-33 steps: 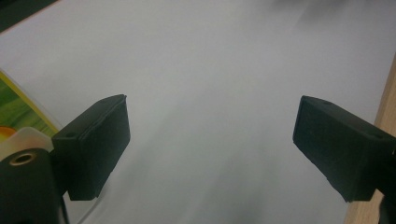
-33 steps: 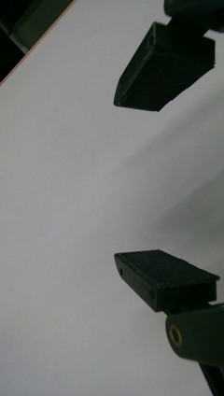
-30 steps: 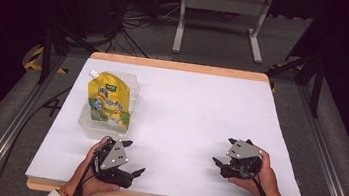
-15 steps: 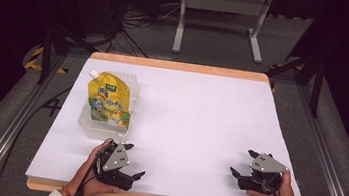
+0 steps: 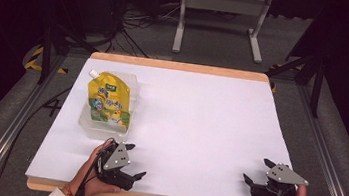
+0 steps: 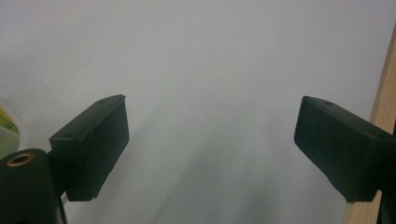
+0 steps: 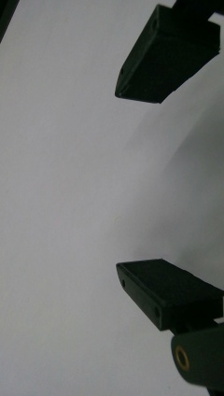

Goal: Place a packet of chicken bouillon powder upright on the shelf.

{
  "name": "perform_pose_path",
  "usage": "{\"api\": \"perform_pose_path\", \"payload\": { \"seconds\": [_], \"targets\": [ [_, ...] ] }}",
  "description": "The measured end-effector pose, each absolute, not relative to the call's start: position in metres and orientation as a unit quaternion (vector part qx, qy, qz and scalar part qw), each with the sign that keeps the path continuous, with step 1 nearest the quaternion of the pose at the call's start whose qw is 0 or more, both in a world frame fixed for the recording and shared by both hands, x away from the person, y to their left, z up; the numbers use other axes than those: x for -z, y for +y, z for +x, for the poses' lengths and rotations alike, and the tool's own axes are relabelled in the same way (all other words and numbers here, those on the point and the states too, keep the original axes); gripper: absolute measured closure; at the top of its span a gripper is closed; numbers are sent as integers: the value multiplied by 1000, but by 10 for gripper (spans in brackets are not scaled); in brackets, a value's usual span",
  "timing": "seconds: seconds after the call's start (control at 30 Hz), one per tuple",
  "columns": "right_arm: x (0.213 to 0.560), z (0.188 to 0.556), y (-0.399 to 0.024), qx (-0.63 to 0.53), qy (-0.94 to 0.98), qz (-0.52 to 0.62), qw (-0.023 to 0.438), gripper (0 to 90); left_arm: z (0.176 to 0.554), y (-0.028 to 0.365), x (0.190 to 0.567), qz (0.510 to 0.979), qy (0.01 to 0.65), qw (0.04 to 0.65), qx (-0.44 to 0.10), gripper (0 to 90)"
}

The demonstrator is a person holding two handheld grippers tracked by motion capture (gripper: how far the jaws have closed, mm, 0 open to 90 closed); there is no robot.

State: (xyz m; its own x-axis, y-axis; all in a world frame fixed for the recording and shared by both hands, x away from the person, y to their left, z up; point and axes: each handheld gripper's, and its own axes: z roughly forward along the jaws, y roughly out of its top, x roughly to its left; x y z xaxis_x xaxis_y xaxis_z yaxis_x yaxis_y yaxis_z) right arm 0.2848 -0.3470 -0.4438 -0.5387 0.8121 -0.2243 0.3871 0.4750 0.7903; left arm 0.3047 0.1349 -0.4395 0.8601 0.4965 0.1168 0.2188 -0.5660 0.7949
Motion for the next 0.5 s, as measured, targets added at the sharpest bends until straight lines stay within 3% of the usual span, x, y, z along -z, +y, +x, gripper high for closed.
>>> {"api": "perform_pose_path", "payload": {
  "seconds": [0.5],
  "targets": [
    [440,282,-346,-353,800,370,314,138,307,134,440,870,205,419,-161,108]
  ]
}}
